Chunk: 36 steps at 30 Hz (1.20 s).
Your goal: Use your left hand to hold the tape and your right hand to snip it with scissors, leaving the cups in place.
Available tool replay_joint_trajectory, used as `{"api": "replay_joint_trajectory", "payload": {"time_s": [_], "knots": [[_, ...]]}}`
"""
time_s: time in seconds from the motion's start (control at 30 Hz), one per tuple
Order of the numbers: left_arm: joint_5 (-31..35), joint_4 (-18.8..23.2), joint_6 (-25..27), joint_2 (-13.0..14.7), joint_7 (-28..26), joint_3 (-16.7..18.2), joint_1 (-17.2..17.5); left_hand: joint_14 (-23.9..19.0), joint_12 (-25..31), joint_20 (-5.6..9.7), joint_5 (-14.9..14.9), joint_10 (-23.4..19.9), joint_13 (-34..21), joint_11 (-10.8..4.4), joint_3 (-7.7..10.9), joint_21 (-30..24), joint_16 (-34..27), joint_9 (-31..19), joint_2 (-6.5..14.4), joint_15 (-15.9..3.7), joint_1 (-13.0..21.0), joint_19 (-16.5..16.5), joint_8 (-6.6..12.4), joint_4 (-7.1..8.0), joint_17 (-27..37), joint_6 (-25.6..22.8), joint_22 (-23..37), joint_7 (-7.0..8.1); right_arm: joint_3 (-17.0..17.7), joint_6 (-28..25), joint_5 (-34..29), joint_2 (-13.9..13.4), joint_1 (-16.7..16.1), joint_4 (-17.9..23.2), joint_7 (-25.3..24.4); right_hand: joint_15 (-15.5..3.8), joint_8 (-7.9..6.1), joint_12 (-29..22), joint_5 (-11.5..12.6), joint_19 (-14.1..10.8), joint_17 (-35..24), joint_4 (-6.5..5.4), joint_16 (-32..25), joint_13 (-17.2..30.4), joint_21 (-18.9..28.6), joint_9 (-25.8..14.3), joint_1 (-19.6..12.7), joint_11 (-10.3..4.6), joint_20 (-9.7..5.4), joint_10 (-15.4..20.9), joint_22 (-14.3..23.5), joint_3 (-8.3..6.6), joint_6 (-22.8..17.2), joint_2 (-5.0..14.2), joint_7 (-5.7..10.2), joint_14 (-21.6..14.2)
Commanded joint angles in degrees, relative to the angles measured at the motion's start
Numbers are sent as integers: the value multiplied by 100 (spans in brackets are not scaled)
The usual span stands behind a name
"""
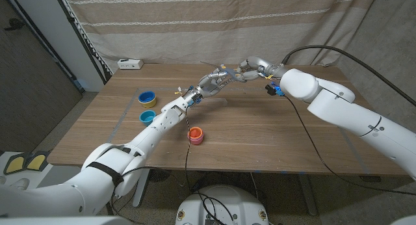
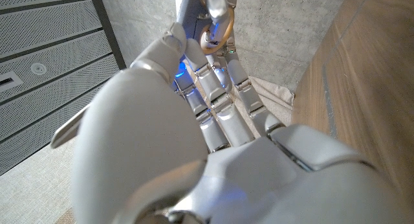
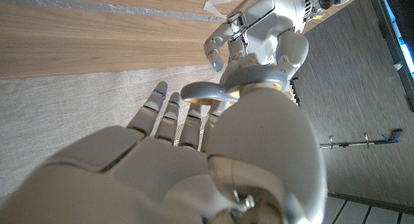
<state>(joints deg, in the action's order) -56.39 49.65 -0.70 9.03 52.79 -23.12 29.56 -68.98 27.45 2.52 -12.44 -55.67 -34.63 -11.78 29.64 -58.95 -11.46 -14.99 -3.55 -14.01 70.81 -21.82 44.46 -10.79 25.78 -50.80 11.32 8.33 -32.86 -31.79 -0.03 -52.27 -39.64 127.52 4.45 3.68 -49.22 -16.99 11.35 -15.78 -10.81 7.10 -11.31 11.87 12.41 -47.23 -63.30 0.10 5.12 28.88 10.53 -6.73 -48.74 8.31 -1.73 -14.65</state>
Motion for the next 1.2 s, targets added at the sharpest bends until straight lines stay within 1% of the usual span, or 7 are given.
{"api": "replay_joint_trajectory", "payload": {"time_s": [0.03,0.23,0.37,0.43,0.47,0.63,1.2], "knots": [[93,132,-175,52,-36,-53,58,113,-114,673,55,118,-96,-20,240,-72,44,109,-20,2,-2,73,-134,250,-30,93,33,45,-16,54,45,-6,13,-47,5,-19,-232,-28,-13,-27,-7,-39,-21,14,38,-37,53,3,-3,48,24,0,-443,10,-184,-39],[68,177,-142,85,-86,-52,98,185,-188,625,103,185,-14,-13,190,-77,65,206,-34,2,-50,151,-266,265,-111,165,18,81,-40,17,28,-8,32,-35,17,-18,-241,-23,-13,-25,-8,-41,-16,14,34,-13,63,-2,2,48,24,-4,-441,11,-172,-43],[92,219,-196,116,-132,-55,137,441,-376,588,140,404,176,-12,174,44,92,368,-167,27,-309,273,-641,317,-291,420,-48,250,-51,-9,25,2,36,-26,10,-15,-257,-19,-12,-23,-6,-35,-12,13,31,-6,63,-3,5,49,24,-7,-443,5,-172,-47],[107,267,-205,149,-166,-62,165,732,-440,697,141,506,250,-30,351,205,54,404,-346,42,-743,267,-1166,345,-503,542,-66,378,-61,-30,6,4,41,-17,-3,-13,-269,-19,-11,-23,-6,-32,-10,13,29,-18,62,7,4,55,24,-8,-430,2,-183,-48],[118,309,-210,170,-201,-65,188,903,-516,758,148,589,290,-28,682,370,-5,368,-466,43,-1026,192,-1654,243,-708,408,-61,369,-52,-32,19,6,37,-15,-4,-12,-272,-19,-11,-21,-6,-31,-8,13,28,-9,62,13,7,57,24,-9,-443,1,-174,-46],[141,449,-242,253,-308,-69,273,1569,-784,798,115,860,248,-43,1081,1071,-25,206,-620,81,-1502,69,-2406,154,-827,651,-67,407,-43,-40,14,14,24,-2,-47,-12,-287,-21,-8,-22,-5,-26,-7,12,26,4,64,31,9,74,24,-11,-443,-6,-172,-56],[-32,831,-245,369,-486,16,426,2130,-903,665,49,957,212,-46,1140,1700,-4,120,-676,103,-1908,149,-2609,128,-728,854,-58,416,197,104,332,77,-156,-69,-227,-61,-359,-24,-7,9,-9,-37,-12,13,7,36,100,41,33,124,25,-27,-449,15,-146,-109]]}}
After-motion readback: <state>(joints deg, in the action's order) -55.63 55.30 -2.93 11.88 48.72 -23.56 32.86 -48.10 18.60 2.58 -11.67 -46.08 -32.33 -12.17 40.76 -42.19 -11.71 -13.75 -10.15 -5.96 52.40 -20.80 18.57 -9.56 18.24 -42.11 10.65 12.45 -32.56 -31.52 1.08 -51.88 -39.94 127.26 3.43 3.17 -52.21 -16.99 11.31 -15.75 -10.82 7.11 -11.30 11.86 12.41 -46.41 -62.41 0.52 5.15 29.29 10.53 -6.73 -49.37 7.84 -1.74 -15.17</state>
